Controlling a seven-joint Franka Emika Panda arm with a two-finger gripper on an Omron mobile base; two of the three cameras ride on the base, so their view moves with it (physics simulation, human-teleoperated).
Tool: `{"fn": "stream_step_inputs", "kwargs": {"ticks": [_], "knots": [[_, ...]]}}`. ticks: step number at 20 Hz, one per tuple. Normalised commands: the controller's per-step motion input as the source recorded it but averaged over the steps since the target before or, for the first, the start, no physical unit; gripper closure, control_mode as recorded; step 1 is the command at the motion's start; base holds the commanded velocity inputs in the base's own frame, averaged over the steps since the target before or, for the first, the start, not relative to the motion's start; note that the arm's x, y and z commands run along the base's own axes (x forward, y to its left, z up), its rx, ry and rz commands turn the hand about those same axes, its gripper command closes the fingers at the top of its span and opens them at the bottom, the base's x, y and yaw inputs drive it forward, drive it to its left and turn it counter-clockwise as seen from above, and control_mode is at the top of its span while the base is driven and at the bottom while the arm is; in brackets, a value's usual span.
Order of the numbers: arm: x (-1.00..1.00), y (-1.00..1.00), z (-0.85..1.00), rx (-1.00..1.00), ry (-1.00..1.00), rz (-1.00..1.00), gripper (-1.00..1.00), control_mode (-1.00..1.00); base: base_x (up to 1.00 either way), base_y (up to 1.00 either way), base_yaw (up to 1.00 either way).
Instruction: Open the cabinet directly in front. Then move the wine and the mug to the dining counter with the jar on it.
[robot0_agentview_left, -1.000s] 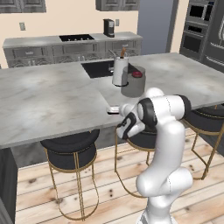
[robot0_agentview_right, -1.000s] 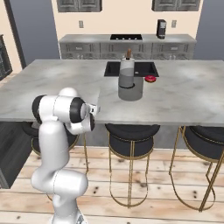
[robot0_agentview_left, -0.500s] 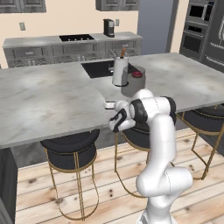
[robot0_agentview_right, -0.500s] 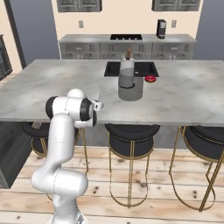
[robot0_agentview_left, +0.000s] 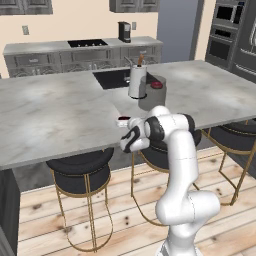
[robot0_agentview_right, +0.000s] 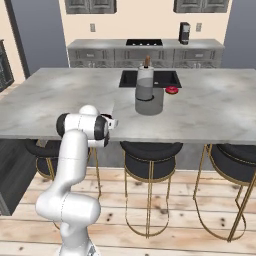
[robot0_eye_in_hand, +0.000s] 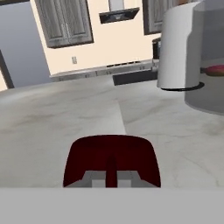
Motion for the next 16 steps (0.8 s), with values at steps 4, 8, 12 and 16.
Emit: {"fn": "stream_step_inputs", "kwargs": {"ticks": [4,8,12,16], "knots": [[0.00,0.00,-0.48,0.00,-0.13,0.00,1.00,-1.00,0.00,0.00,0.00],[0.00,0.00,-0.22,0.00,-0.10,0.00,1.00,-1.00,0.00,0.00,0.00],[0.00,0.00,-0.36,0.00,-0.19,0.00,1.00,-1.00,0.00,0.00,0.00],[0.00,0.00,-0.01,0.00,-0.01,0.00,-1.00,-1.00,0.00,0.00,0.00]]}}
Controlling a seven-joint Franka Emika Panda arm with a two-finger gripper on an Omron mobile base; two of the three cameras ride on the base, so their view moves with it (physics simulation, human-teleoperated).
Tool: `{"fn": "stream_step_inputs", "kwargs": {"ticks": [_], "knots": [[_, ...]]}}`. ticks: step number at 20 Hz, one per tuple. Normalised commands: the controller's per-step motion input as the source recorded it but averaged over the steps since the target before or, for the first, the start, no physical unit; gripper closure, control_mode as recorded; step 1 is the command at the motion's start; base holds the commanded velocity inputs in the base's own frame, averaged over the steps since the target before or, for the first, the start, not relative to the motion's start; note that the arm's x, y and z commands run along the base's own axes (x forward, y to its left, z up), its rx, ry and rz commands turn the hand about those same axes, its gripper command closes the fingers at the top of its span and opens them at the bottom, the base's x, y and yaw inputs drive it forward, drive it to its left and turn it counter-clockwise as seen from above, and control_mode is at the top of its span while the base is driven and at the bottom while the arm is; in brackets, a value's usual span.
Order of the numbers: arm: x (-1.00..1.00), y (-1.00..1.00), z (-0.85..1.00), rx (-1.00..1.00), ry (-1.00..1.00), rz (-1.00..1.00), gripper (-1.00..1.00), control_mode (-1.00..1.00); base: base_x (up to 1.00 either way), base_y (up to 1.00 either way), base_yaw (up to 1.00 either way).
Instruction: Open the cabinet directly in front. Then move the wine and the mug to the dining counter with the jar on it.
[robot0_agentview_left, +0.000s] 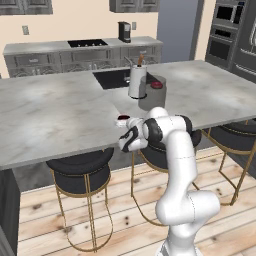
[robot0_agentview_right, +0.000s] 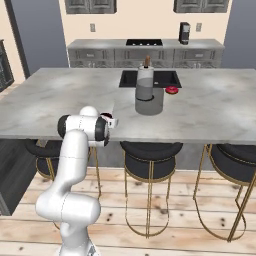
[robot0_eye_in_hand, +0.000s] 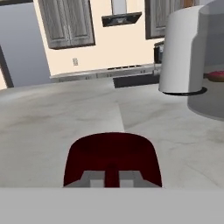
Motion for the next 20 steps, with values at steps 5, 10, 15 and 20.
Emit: {"fn": "stream_step_inputs", "kwargs": {"ticks": [5,10,15,20], "knots": [[0.00,0.00,0.09,0.00,0.00,0.00,-1.00,-1.00,0.00,0.00,0.00],[0.00,0.00,0.73,0.01,0.00,-0.04,-1.00,-1.00,0.00,0.00,0.00],[-0.31,0.00,1.00,0.01,0.01,-0.03,-1.00,-1.00,0.00,0.00,0.00],[-0.59,0.00,1.00,0.04,0.15,-0.01,-1.00,-1.00,0.00,0.00,0.00]]}}
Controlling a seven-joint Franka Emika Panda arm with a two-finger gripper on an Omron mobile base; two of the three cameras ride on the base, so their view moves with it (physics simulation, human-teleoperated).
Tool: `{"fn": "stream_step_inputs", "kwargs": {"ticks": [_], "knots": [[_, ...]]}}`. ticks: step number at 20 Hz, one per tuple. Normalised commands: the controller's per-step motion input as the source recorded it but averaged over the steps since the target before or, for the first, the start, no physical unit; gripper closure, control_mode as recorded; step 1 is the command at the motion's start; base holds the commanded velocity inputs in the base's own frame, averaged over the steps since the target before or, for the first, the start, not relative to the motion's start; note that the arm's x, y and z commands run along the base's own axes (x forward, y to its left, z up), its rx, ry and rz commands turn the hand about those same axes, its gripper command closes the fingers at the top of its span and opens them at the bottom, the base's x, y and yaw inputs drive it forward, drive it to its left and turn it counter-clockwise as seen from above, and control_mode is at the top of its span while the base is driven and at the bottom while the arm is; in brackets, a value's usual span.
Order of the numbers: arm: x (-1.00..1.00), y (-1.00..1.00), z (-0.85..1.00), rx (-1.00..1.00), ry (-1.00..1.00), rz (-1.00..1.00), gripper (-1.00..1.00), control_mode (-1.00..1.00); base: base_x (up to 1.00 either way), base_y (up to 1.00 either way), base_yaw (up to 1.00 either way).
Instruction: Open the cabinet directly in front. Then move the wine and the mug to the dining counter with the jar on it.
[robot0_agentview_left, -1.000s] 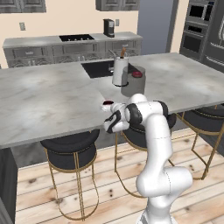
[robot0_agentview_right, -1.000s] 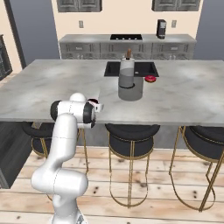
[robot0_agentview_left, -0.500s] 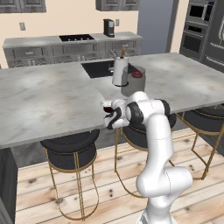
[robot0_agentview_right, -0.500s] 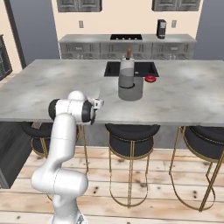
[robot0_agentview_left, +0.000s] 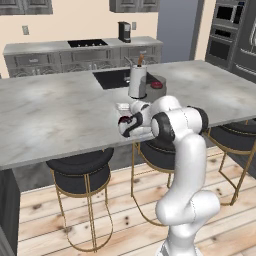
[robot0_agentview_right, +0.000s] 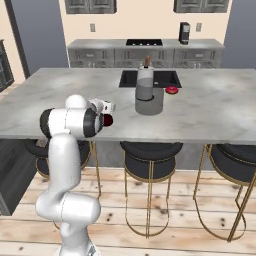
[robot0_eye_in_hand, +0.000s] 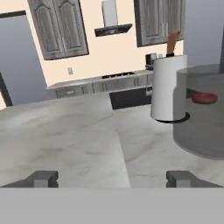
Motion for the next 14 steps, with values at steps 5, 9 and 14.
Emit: {"fn": "stream_step_inputs", "kwargs": {"ticks": [5,9,14], "knots": [[-0.95,-0.14,1.00,0.09,0.24,-0.02,-1.00,-1.00,0.00,0.00,0.00],[-1.00,-0.37,1.00,0.06,0.35,-0.04,-1.00,-1.00,0.00,0.00,0.00],[-1.00,-0.65,0.55,0.04,0.21,-0.01,-1.00,-1.00,0.00,0.00,0.00]]}}
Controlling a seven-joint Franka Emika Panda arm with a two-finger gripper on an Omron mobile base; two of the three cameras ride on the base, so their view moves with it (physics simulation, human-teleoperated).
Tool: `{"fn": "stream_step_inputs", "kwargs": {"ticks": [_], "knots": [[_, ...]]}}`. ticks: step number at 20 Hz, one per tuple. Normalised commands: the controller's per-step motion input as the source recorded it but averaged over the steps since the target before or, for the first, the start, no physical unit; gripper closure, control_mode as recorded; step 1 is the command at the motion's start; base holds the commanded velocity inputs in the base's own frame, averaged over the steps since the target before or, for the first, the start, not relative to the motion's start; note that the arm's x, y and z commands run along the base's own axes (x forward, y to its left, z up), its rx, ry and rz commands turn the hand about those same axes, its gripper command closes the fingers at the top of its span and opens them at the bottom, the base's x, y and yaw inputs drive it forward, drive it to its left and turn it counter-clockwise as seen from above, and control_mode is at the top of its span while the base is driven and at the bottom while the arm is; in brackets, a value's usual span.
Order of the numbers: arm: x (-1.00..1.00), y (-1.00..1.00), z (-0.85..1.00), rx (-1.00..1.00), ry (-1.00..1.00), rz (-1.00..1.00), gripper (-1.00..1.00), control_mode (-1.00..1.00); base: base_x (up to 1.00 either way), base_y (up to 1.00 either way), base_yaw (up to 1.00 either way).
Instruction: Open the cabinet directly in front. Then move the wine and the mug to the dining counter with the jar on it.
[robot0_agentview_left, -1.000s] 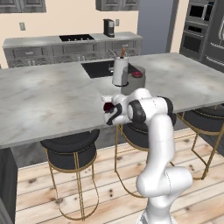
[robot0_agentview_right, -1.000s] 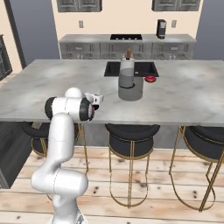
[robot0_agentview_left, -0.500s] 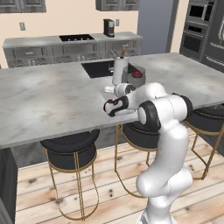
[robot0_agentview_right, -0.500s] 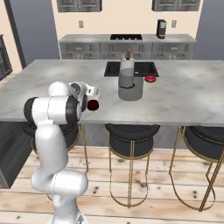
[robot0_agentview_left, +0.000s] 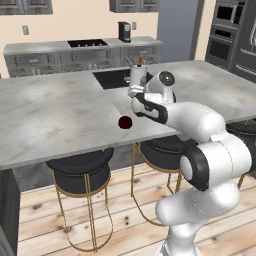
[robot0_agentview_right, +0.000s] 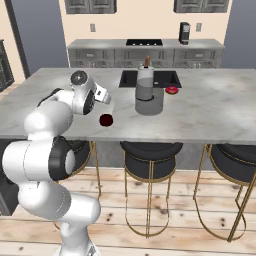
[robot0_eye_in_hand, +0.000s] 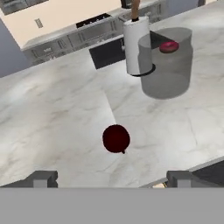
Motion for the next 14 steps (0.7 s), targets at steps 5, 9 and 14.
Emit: {"fn": "stream_step_inputs", "kwargs": {"ticks": [5,9,14], "knots": [[-1.00,-0.68,0.25,0.03,0.01,0.00,-1.00,-1.00,0.00,0.00,0.00],[-1.00,-0.19,0.32,0.00,-0.05,0.08,-1.00,-1.00,0.00,0.00,0.00],[-1.00,0.00,0.55,-0.01,0.08,0.11,-1.00,-1.00,0.00,0.00,0.00]]}}
